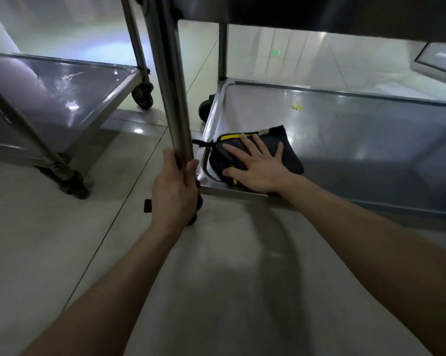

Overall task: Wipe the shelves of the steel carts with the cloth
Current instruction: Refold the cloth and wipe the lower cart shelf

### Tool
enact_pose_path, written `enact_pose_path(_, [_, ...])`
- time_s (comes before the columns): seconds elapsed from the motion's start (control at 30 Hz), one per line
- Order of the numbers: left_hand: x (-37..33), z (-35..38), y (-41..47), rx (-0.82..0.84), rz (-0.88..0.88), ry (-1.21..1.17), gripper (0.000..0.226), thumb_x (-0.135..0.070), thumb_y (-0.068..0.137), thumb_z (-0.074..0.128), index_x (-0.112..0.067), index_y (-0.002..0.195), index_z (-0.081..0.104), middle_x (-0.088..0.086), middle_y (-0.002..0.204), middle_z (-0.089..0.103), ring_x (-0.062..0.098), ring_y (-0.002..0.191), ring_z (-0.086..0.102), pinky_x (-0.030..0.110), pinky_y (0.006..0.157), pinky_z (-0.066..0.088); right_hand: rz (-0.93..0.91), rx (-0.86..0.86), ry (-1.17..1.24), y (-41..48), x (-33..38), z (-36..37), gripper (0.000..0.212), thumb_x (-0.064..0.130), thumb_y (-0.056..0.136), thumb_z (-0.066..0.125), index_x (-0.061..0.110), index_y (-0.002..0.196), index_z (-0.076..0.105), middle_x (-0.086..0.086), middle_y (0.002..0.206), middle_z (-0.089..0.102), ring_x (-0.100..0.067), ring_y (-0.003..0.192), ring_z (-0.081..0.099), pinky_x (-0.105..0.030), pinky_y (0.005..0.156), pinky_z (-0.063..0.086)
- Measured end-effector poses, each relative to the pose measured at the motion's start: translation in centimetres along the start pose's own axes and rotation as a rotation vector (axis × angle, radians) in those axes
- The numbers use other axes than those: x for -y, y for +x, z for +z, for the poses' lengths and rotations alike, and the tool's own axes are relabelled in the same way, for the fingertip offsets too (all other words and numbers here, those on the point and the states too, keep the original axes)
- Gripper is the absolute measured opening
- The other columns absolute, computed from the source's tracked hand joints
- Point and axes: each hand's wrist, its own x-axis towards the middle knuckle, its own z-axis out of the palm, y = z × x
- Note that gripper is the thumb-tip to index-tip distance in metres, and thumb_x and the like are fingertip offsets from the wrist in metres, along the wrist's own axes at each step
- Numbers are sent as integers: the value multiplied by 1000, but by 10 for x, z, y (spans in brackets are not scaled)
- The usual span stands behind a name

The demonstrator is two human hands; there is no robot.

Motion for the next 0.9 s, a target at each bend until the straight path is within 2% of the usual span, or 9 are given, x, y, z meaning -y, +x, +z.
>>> enact_pose_path(0.17, [2, -6, 12, 51, 36, 10, 18, -35, 110, 59, -23, 118, 49, -13, 80, 63, 2, 82, 65, 25, 57, 49, 66, 13, -7, 86, 17, -23, 95, 98, 81, 23, 60, 164, 1, 6, 180, -15, -28, 164, -20, -85, 112, -20])
enact_pose_path(0.23, [2, -7, 20, 83, 19, -4, 21, -34, 110, 59, -19, 123, 52, -17, 82, 64, 2, 82, 66, 35, 62, 55, 107, 37, -14, 103, 22, -28, 95, 98, 82, 22, 59, 164, -2, 5, 180, -17, -30, 164, -22, -86, 111, -20])
enact_pose_path(0.37, [1, -9, 30, 135, -7, -26, 22, -32, 110, 60, -16, 122, 52, -10, 84, 66, 17, 75, 69, 48, 67, 58, 57, 63, -49, 81, 34, -23, 91, 98, 85, 22, 60, 164, -3, 5, 180, -16, -28, 164, -21, -83, 115, -18])
enact_pose_path(0.47, [-3, -10, 33, 142, 4, -18, 23, -33, 110, 60, -17, 125, 52, -7, 87, 67, 17, 78, 67, 42, 66, 56, -65, 80, -25, 31, 39, -13, 90, 100, 82, 20, 65, 161, -1, 10, 180, -13, -21, 164, -21, -79, 118, -19])
enact_pose_path(0.53, [-6, -10, 37, 168, -4, -27, 23, -32, 110, 59, -18, 127, 53, -9, 91, 68, 6, 82, 67, 27, 65, 54, -157, 68, -29, -4, 35, -6, 89, 98, 83, 28, 65, 162, 4, 12, 180, -9, -17, 165, -18, -78, 120, -17])
enact_pose_path(0.6, [-9, -10, 41, 198, -41, -22, 22, -33, 109, 60, -19, 126, 53, -9, 92, 68, -1, 82, 65, 18, 62, 49, -236, 48, -71, -31, 25, -7, 89, 88, 90, 46, 57, 165, 10, 12, 181, -2, -17, 166, -10, -79, 122, -9])
enact_pose_path(0.7, [-14, -13, 46, 248, -88, 23, 23, -34, 108, 61, -20, 125, 56, -7, 93, 69, 2, 77, 65, 24, 62, 46, -239, 82, -84, -57, 12, -23, 90, 50, 95, 74, 46, 167, 20, 10, 180, 8, -19, 166, 2, -79, 123, 4])
enact_pose_path(0.8, [-17, -20, 56, 314, -116, 129, 31, -36, 106, 66, -20, 130, 58, -1, 100, 67, 21, 87, 67, 31, 67, 45, -226, 65, -82, -81, 2, -32, 85, 20, 96, 73, 41, 166, 28, 6, 175, 21, -25, 161, 24, -75, 122, 25])
enact_pose_path(0.9, [-14, -34, 60, 439, -203, 338, 52, -46, 100, 72, -16, 139, 55, 2, 111, 65, 21, 92, 63, 32, 70, 44, -211, 77, -108, -108, -11, -48, 75, 5, 95, 69, 34, 159, 44, -1, 161, 44, -30, 142, 49, -49, 115, 43])
